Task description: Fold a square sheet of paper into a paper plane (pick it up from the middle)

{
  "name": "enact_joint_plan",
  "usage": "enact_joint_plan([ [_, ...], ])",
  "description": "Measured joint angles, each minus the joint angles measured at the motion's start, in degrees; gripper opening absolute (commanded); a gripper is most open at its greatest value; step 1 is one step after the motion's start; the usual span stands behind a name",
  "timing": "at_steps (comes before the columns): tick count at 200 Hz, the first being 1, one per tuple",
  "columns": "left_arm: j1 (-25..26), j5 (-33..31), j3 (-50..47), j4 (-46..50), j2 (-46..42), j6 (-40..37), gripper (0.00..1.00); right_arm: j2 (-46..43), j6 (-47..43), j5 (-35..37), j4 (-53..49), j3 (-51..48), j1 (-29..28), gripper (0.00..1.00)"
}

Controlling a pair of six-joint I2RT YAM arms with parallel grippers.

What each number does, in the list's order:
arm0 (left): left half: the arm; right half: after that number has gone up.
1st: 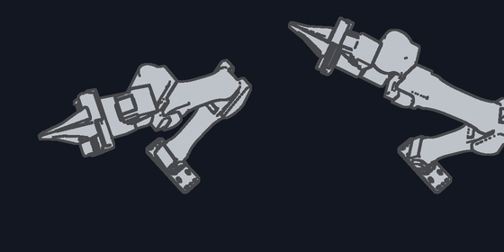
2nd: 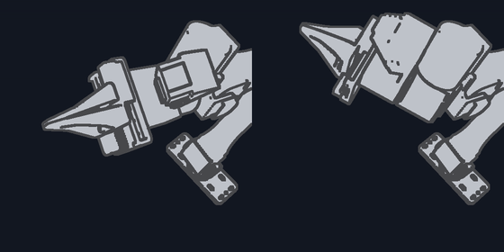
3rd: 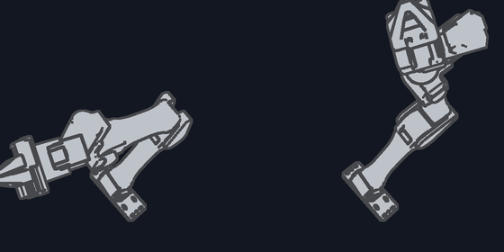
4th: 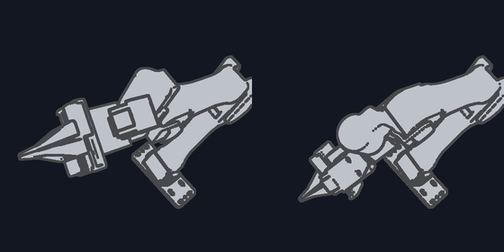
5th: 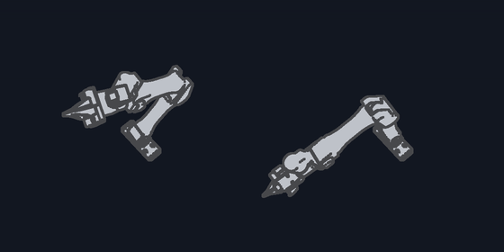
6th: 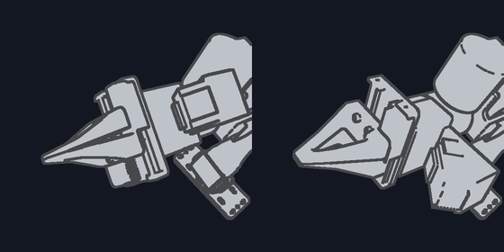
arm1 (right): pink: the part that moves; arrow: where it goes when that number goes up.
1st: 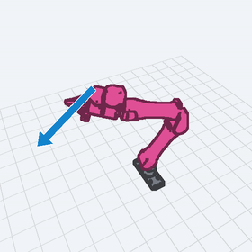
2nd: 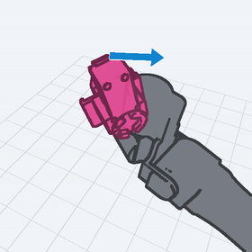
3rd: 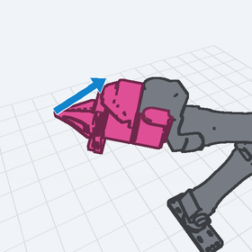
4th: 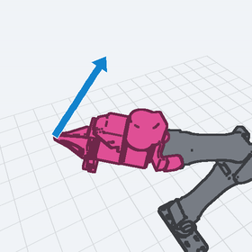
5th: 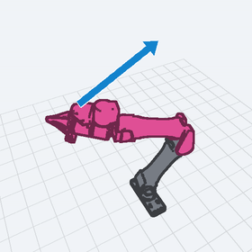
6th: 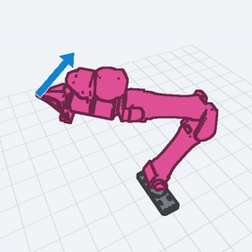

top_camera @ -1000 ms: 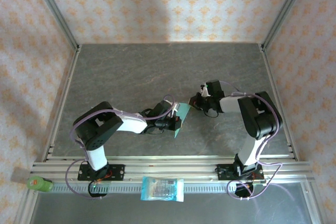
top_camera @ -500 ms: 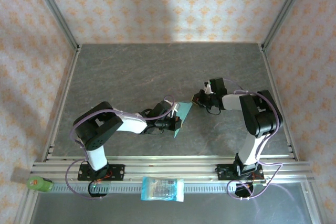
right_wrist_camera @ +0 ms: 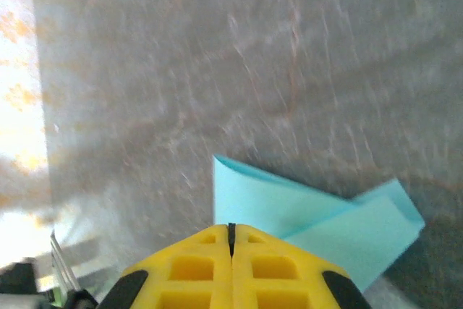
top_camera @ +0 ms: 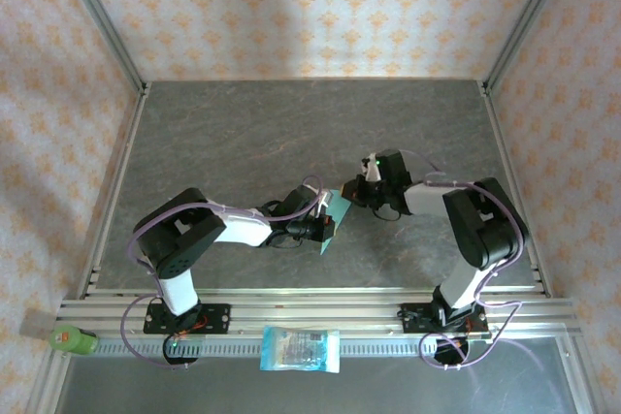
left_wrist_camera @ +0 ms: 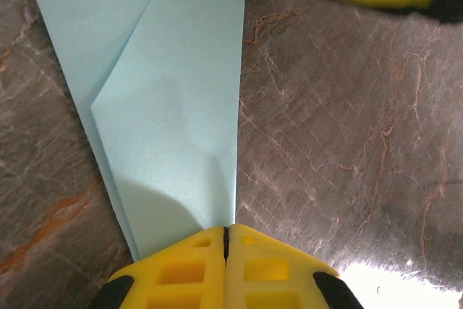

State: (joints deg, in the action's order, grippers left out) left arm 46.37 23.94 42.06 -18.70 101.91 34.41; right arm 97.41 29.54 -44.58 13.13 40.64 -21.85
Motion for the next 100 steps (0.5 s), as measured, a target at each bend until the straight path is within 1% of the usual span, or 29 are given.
enact_joint_plan([
  [24, 0.0, -0.02, 0.33, 1.86, -0.55, 0.0, 0.0, 1.03, 0.39, 0.42, 0.44, -2.45, 0.17, 0.0],
  [70, 0.0, 0.0, 0.87, 5.64, -2.05, 0.31, 0.0, 1.03, 0.59, 1.27, 0.22, -2.4, 0.11, 0.0],
  [100, 0.0, 1.11, 1.25, 9.11, -3.98, 2.38, 0.0, 1.07, 0.5, 1.31, 0.2, -2.4, 0.11, 0.0],
])
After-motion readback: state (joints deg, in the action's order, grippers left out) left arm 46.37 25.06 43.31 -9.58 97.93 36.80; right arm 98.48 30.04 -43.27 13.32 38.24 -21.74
